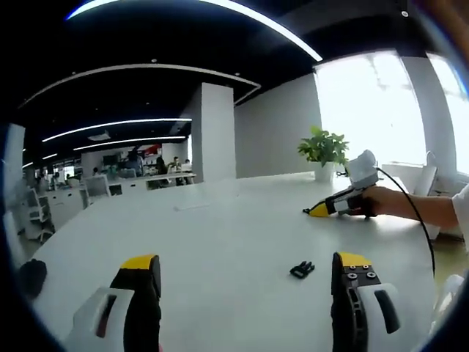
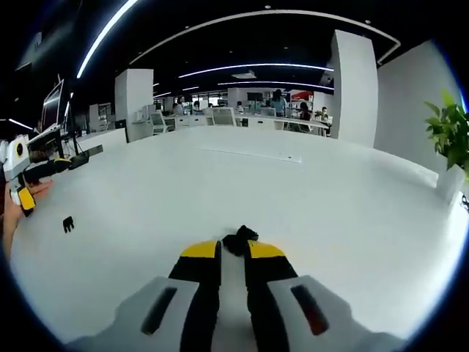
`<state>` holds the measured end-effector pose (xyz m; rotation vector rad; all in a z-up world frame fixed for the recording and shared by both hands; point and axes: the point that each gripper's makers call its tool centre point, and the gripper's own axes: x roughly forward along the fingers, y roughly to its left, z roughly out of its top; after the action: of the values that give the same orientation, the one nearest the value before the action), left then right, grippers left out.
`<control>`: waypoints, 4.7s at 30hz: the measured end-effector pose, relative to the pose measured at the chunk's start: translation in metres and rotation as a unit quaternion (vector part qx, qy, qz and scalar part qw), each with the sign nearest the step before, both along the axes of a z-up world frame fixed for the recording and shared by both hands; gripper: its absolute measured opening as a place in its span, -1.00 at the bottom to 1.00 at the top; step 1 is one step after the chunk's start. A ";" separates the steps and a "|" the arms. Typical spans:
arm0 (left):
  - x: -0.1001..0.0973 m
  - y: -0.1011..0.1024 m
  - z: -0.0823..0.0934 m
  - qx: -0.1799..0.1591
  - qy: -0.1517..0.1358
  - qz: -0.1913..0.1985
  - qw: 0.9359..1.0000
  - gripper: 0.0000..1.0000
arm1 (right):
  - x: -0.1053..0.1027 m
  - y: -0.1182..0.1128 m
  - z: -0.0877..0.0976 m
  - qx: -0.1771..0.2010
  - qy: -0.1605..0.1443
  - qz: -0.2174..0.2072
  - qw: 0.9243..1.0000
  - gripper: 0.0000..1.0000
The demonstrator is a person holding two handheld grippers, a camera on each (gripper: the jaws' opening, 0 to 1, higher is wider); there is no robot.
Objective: Snap the two parts of the plastic buckle together until the buckle closes and remains connected.
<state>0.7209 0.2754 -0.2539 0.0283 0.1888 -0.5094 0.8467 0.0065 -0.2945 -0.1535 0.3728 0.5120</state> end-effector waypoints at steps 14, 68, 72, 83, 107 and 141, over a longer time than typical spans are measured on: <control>-0.003 0.001 -0.002 -0.008 0.004 -0.003 1.000 0.98 | -0.002 0.004 0.001 0.001 -0.004 0.013 1.000 -0.93; -0.008 -0.005 -0.010 0.007 0.016 -0.022 1.000 0.95 | -0.119 0.054 0.002 0.025 0.014 0.077 0.997 -0.80; -0.008 -0.005 -0.010 0.006 0.016 -0.022 1.000 0.95 | -0.123 0.054 0.001 0.029 0.021 0.077 0.996 -0.66; -0.008 -0.005 -0.011 0.006 0.017 -0.023 1.000 0.95 | -0.127 0.062 0.020 0.012 -0.011 0.218 0.976 -0.17; -0.009 -0.005 -0.014 0.012 0.024 -0.027 0.999 0.94 | -0.115 0.078 0.023 0.027 -0.052 0.420 0.906 0.88; -0.009 -0.006 -0.015 0.015 0.026 -0.028 0.999 0.94 | -0.105 0.064 0.001 0.010 0.015 0.401 0.916 -0.51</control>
<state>0.7121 0.2694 -0.2686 0.0495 0.2469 -0.5631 0.7417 0.0705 -0.2930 -0.2814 0.3255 1.3318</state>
